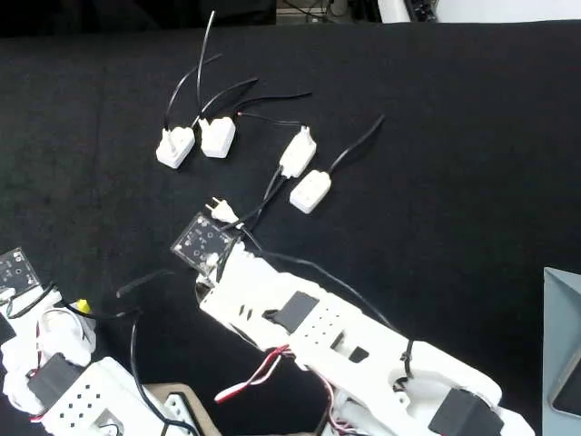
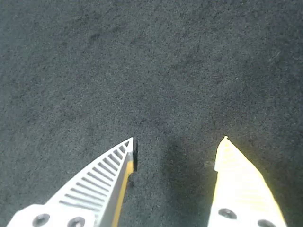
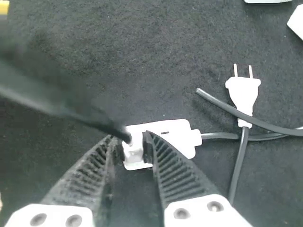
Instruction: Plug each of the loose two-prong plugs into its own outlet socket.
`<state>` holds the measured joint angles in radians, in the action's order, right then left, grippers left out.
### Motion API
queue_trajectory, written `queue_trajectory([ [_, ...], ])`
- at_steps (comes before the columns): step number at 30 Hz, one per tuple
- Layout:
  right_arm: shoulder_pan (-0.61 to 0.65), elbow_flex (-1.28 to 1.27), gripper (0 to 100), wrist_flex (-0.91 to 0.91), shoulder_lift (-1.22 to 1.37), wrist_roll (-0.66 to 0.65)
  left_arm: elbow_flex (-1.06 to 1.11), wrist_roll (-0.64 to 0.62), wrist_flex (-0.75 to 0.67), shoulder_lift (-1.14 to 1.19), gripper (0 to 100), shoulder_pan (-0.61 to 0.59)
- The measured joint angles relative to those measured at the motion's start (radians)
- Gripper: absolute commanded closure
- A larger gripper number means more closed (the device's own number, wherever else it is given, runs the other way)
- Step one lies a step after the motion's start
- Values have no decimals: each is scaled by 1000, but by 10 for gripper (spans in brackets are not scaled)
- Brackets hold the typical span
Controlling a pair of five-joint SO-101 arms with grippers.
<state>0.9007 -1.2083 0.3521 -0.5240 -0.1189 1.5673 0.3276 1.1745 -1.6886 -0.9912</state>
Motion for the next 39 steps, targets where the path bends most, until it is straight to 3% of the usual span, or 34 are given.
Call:
queue_trajectory([
  [19, -2, 2, 987, 41, 23, -9, 0, 0, 0, 0, 725, 0],
  [29, 0, 183, 987, 40, 270, -8, 0, 0, 0, 0, 725, 0],
  [39, -18, 206, 987, 103, 288, -6, 0, 0, 0, 0, 725, 0],
])
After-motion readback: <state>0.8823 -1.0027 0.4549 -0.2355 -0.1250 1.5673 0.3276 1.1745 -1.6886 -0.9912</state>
